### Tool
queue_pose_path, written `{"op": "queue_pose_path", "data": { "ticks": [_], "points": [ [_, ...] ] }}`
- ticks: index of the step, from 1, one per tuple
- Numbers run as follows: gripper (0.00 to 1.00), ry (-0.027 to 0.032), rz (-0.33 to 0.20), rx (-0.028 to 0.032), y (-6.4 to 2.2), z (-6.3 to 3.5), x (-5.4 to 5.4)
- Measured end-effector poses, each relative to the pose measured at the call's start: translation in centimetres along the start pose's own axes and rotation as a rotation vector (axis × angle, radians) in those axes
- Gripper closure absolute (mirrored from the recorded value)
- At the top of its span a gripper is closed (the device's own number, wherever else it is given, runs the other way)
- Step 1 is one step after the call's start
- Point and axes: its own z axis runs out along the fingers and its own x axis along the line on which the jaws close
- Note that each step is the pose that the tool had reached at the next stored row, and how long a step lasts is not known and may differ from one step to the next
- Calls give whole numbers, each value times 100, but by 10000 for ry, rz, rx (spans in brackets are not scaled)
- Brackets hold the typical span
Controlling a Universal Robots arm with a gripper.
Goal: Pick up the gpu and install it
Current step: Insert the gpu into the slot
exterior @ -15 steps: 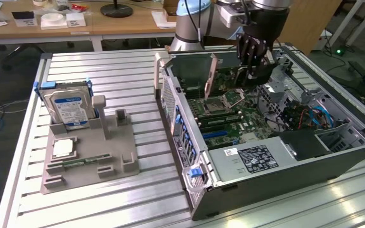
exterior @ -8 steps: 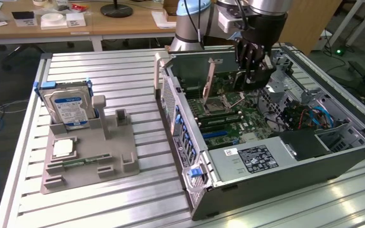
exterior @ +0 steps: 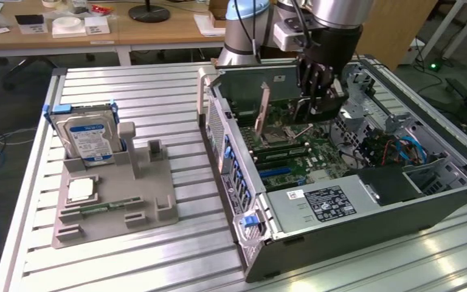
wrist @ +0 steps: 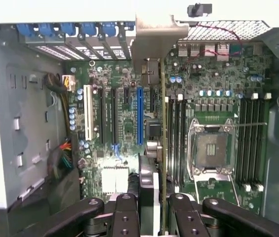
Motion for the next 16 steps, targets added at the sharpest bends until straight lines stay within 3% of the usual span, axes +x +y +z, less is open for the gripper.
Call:
{"op": "queue_pose_path", "data": {
  "ticks": [3, 5, 8, 11, 16],
  "points": [
    [72, 1, 1, -1, 30, 53, 0],
    [72, 2, 0, -32, 33, 88, 0],
    [72, 2, -1, -110, 36, 129, -1],
    [72, 5, -2, -226, 38, 156, -2],
    [72, 4, -2, -233, 39, 168, -2]
  ]
}}
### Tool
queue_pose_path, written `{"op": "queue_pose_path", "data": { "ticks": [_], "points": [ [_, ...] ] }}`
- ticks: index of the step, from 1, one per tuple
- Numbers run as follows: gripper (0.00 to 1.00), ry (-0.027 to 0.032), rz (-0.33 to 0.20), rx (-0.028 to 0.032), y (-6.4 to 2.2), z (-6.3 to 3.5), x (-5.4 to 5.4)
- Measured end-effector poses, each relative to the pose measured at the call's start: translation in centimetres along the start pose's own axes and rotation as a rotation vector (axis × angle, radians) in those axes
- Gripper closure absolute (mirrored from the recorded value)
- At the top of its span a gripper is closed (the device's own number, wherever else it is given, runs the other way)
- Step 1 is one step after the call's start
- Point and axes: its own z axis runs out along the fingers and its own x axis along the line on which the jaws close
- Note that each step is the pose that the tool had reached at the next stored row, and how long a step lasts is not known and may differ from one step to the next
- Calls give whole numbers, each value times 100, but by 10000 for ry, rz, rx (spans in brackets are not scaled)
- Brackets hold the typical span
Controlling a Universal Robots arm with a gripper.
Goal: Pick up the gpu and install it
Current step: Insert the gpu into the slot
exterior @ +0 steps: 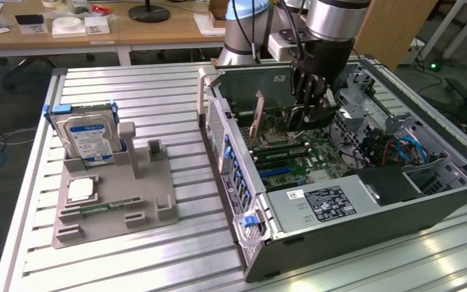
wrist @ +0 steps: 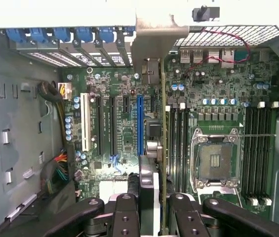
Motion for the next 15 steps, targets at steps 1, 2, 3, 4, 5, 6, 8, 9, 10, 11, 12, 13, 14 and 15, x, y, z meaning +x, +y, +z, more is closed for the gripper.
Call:
{"op": "queue_pose_path", "data": {
  "ticks": [1, 2, 3, 4, 5, 6, 8, 9, 10, 11, 12, 13, 14, 15],
  "points": [
    [72, 1, 0, -1, 1, 16, 0],
    [72, 1, 0, 0, 1, 34, 0],
    [72, 3, 0, -1, 2, 51, -1],
    [72, 2, 0, -1, 3, 69, -1],
    [72, 2, -1, -1, 4, 89, -1],
    [72, 2, -1, -1, 5, 103, -1],
    [72, 4, -1, -1, 9, 118, 18],
    [72, 2, 0, -1, 9, 127, 30],
    [72, 2, 0, -1, 10, 136, 43],
    [72, 2, 0, 0, 11, 145, 53],
    [72, 1, 2, 0, 14, 157, 58],
    [72, 1, 2, -1, 16, 168, 62],
    [72, 2, 0, -1, 20, 183, 63],
    [72, 2, 0, 0, 32, 201, 63]
  ]
}}
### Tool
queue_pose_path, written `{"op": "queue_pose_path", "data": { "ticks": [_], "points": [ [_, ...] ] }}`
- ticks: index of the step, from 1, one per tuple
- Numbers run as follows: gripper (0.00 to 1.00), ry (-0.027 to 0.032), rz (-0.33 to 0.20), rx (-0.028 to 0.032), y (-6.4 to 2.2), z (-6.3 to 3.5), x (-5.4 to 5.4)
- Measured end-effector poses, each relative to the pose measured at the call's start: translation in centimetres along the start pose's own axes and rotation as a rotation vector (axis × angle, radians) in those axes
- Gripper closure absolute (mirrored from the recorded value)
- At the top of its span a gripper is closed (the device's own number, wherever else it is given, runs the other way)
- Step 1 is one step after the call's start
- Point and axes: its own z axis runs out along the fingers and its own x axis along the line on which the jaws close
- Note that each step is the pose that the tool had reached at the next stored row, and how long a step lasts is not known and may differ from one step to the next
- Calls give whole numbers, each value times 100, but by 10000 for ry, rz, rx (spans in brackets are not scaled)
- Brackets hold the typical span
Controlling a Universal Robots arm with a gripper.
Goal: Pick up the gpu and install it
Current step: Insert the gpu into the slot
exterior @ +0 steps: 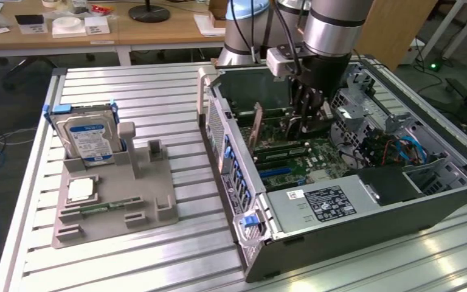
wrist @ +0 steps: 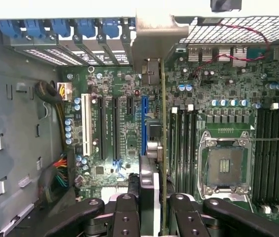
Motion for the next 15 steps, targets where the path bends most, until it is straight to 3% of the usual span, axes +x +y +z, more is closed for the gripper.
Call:
{"op": "queue_pose_path", "data": {
  "ticks": [15],
  "points": [
    [72, -1, -1, -1, 98, 261, 1]
  ]
}}
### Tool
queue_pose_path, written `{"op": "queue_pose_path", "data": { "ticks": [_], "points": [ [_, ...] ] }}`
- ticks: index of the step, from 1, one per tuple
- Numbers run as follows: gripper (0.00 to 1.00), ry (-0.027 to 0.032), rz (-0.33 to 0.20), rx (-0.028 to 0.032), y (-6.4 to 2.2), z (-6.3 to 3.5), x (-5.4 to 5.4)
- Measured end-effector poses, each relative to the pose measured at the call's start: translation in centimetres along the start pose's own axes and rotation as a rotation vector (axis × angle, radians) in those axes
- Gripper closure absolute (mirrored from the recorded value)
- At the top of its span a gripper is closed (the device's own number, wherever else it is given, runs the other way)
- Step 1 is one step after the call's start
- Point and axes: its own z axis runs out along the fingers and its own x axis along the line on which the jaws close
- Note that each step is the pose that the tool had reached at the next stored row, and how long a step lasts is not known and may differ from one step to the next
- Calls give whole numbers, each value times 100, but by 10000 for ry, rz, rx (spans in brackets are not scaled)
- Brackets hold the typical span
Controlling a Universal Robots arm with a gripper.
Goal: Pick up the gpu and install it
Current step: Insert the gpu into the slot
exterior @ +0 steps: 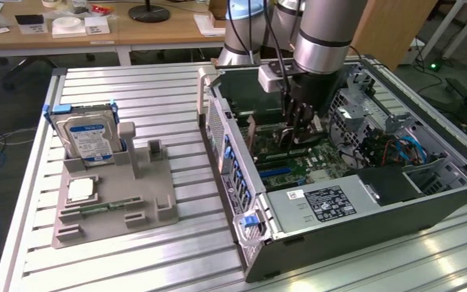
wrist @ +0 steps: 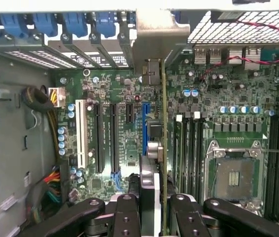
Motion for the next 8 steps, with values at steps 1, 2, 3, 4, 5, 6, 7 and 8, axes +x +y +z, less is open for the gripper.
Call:
{"op": "queue_pose_path", "data": {
  "ticks": [1, 2, 3, 4, 5, 6, 7, 8],
  "points": [
    [72, -1, -1, 1, 12, 9, 0],
    [72, -3, -2, 1, 16, 18, 0],
    [72, -8, -2, 0, 16, 24, 0],
    [72, -11, -2, 0, 16, 27, 1],
    [72, -12, -2, 4, 16, 30, 1],
    [72, -19, -2, 19, 16, 37, 0],
    [72, -23, -2, 35, 16, 49, -1],
    [72, -22, -2, 41, 17, 63, 1]
  ]
}}
